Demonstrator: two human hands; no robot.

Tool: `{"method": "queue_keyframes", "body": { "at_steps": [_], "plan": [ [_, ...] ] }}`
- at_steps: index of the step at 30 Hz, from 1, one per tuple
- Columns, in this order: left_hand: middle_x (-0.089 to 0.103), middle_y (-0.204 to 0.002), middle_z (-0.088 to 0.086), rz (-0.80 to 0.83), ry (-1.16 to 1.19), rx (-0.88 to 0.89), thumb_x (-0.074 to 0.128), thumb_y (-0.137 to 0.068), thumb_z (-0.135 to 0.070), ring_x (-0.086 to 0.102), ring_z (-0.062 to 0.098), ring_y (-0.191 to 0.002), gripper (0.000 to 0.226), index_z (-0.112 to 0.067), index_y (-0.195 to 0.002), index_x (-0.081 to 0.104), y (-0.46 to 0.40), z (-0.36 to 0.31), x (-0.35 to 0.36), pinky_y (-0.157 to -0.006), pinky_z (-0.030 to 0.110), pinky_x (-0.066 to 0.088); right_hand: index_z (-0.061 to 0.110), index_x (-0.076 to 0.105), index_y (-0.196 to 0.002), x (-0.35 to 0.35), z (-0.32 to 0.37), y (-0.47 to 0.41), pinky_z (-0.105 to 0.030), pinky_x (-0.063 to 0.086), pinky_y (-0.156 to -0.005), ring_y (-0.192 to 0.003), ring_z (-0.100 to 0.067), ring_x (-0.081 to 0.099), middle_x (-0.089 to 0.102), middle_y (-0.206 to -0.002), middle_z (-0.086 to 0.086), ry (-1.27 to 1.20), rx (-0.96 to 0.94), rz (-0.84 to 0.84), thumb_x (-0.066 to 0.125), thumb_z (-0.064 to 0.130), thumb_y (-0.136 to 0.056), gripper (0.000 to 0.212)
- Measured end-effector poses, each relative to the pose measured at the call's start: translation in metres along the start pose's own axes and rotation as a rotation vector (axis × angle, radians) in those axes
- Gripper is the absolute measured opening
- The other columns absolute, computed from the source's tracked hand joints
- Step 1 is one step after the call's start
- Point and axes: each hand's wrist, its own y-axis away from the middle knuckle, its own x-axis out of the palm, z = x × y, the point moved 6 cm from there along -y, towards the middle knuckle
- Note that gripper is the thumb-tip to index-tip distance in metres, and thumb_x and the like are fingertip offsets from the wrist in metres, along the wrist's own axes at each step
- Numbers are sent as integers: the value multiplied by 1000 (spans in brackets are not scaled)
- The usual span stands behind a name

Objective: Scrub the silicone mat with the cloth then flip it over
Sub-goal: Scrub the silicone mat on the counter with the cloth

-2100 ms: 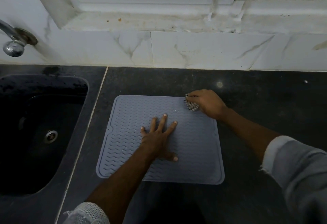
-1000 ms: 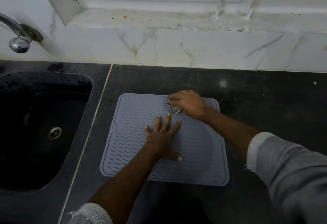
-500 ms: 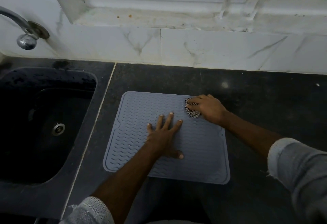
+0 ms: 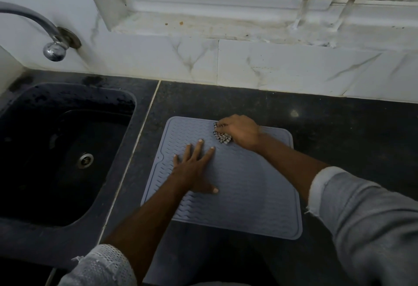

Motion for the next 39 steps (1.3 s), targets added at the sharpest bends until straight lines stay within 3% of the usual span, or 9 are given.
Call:
{"method": "queue_keyframes", "body": {
  "at_steps": [5,12,15,18,22,27,30,34,39],
  "plan": [
    [-38,-152,-2,-20,13,15,69,-61,-74,-31,33,-140,128,-44,-144,-24,-2,3,5,-108,65,-9,26,35,-142,23,-9,19,-41,25,-109,-137,-23,28,31,-152,2,0,17,32,48,19,-95,49],
    [-40,-150,0,-16,23,29,70,-63,-71,-33,34,-138,128,-44,-143,-26,-4,2,7,-107,66,-11,26,48,-133,13,-40,37,-39,29,-105,-130,-22,37,44,-144,2,49,-5,53,51,26,-93,40],
    [-43,-149,-1,6,15,6,70,-62,-72,-35,34,-137,129,-45,-141,-29,-7,3,9,-106,67,-12,26,43,-137,4,-17,8,-42,26,-108,-134,-24,32,38,-149,1,-30,9,-16,47,25,-95,43],
    [-43,-148,-1,20,3,-14,69,-61,-73,-36,33,-137,130,-45,-141,-29,-7,4,11,-105,68,-12,25,38,-140,14,7,-9,-42,26,-109,-137,-24,28,32,-152,1,8,-40,30,45,20,-95,45],
    [-42,-149,0,-7,14,0,70,-62,-71,-35,34,-137,130,-44,-142,-28,-7,3,11,-105,67,-12,28,30,-143,29,-15,19,-41,23,-110,-139,-22,24,27,-154,3,40,-26,63,48,22,-94,53],
    [-41,-150,0,-7,15,-1,71,-63,-69,-35,34,-137,129,-43,-143,-27,-5,1,9,-106,67,-12,27,43,-137,19,-31,28,-39,27,-107,-133,-21,34,39,-148,3,26,2,78,51,31,-93,45],
    [-42,-149,0,10,10,-10,71,-64,-69,-35,34,-137,129,-43,-143,-28,-3,-1,8,-106,67,-12,25,41,-138,5,-12,3,-41,26,-108,-134,-23,32,38,-149,1,-29,2,2,48,26,-95,44],
    [-43,-149,0,30,4,-24,71,-64,-69,-35,34,-137,129,-42,-143,-28,-3,-1,7,-106,68,-11,24,36,-142,11,16,-20,-41,27,-109,-137,-25,29,31,-152,0,6,-30,35,45,20,-96,47],
    [-40,-150,1,-7,10,0,71,-64,-69,-33,34,-138,129,-43,-143,-27,-2,-1,7,-106,68,-10,26,32,-143,25,-14,20,-40,24,-110,-138,-24,26,29,-153,0,31,-26,45,48,20,-94,51]
  ]
}}
